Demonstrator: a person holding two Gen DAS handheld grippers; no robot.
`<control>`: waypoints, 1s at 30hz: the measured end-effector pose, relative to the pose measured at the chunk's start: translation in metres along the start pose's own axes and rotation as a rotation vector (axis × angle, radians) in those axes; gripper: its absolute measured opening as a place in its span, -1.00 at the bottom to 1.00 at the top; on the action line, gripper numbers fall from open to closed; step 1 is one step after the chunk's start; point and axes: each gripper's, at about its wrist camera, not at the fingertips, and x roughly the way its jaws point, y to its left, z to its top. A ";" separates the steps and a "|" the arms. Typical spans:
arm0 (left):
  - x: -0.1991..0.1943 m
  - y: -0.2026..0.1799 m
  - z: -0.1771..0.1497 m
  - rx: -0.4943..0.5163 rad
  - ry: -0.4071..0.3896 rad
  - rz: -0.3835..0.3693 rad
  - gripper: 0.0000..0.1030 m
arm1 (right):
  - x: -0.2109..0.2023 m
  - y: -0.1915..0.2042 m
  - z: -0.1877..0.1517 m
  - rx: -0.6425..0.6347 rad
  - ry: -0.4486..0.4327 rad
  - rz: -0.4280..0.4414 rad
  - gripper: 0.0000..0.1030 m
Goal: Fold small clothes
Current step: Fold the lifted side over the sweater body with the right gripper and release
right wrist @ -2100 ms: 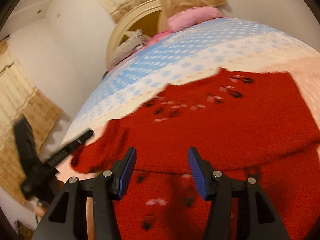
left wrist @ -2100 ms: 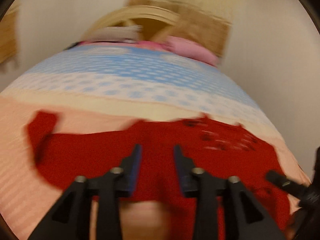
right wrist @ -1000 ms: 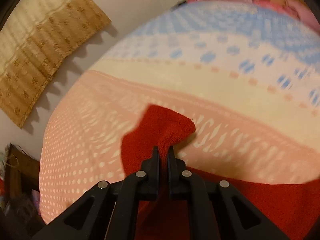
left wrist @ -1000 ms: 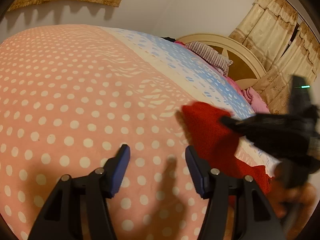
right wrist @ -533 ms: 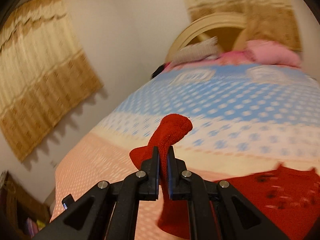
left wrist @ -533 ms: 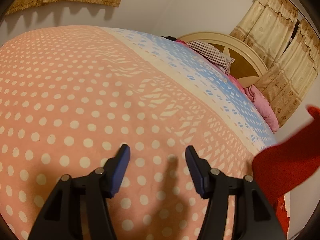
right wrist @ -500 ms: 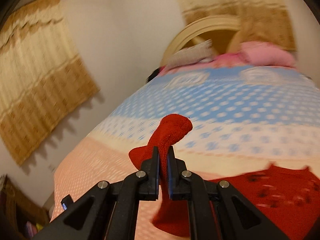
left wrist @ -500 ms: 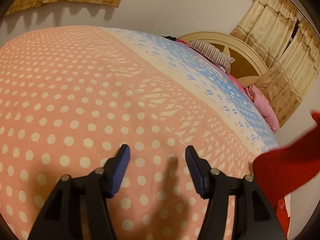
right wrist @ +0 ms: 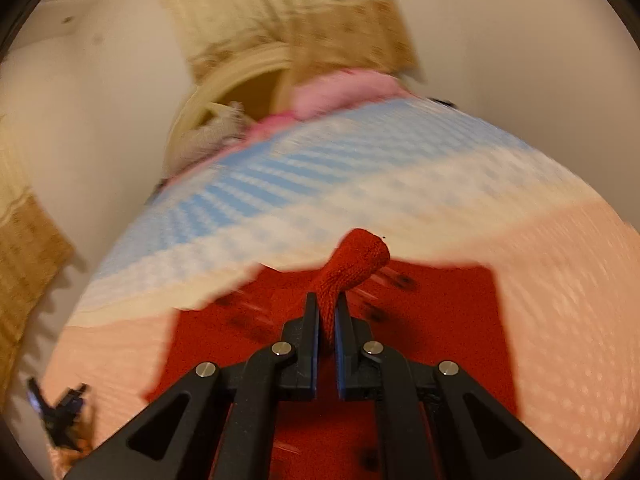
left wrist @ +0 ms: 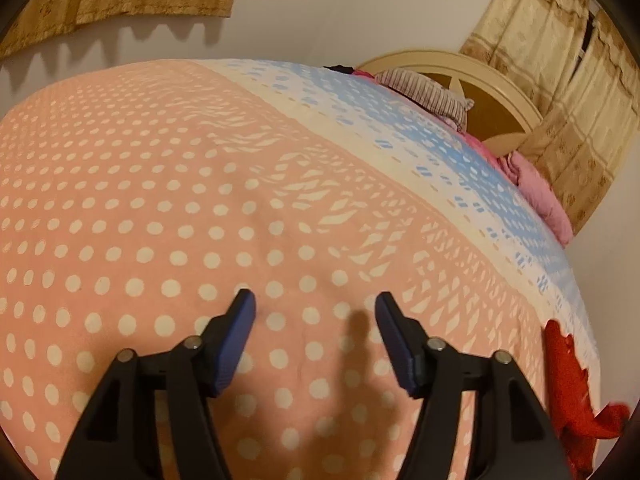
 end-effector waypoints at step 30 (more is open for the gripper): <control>-0.001 -0.303 -0.110 0.592 0.200 -0.167 0.48 | 0.067 -0.074 -0.011 -0.215 0.289 -0.158 -0.19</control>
